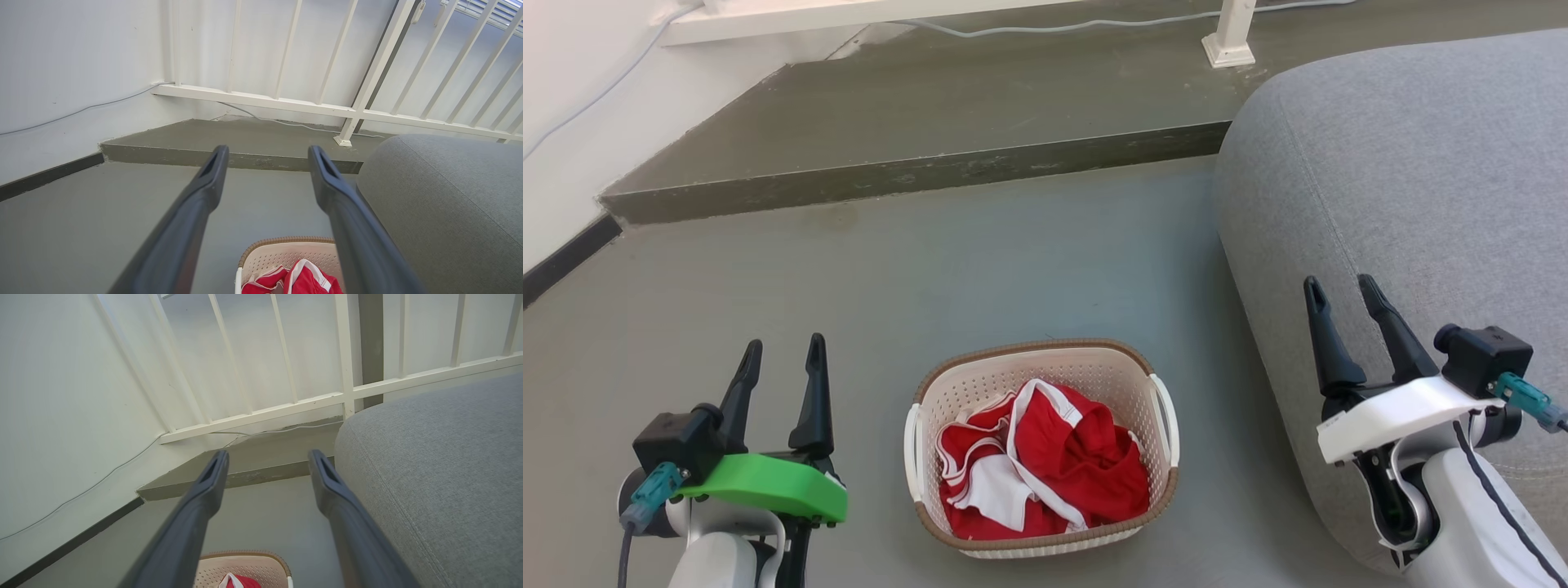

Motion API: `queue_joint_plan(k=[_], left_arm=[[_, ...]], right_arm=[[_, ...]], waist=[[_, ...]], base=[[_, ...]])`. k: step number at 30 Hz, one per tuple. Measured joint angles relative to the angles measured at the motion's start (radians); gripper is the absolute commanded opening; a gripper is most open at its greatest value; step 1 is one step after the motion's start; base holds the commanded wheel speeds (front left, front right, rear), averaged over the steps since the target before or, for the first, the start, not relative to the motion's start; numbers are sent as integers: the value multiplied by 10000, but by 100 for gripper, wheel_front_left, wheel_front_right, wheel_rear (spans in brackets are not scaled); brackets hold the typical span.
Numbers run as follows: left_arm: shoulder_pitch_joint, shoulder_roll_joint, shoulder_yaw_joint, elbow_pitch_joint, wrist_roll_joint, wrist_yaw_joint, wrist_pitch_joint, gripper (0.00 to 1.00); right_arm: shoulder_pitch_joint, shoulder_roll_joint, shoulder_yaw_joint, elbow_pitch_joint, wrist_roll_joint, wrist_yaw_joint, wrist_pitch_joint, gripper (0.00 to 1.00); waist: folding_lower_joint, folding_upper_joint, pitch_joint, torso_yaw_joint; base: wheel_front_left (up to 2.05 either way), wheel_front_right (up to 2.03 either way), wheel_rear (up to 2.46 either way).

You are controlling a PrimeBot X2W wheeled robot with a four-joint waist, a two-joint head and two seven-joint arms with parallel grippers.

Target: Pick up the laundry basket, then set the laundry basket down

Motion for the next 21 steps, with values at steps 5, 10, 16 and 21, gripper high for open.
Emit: queue_joint_plan(k=[5,10,16,21], left_arm=[[86,-33,-21,270,-23,-2,46,0],[310,-58,-29,518,-174,-2,63,0],[309,-61,146,644,-1072,0,414,0],[309,-63,190,663,-1839,0,589,0]], right_arm=[[190,90,-21,242,0,-2,2,0],[536,270,-13,483,123,-2,36,0],[534,295,-261,477,1062,0,255,0],[534,322,-428,470,1806,15,460,0]], waist=[[0,0,2,1],[0,0,-3,5],[0,0,-77,80],[1,0,-117,126]], base=[[0,0,0],[0,0,0],[0,0,0],[0,0,0]])
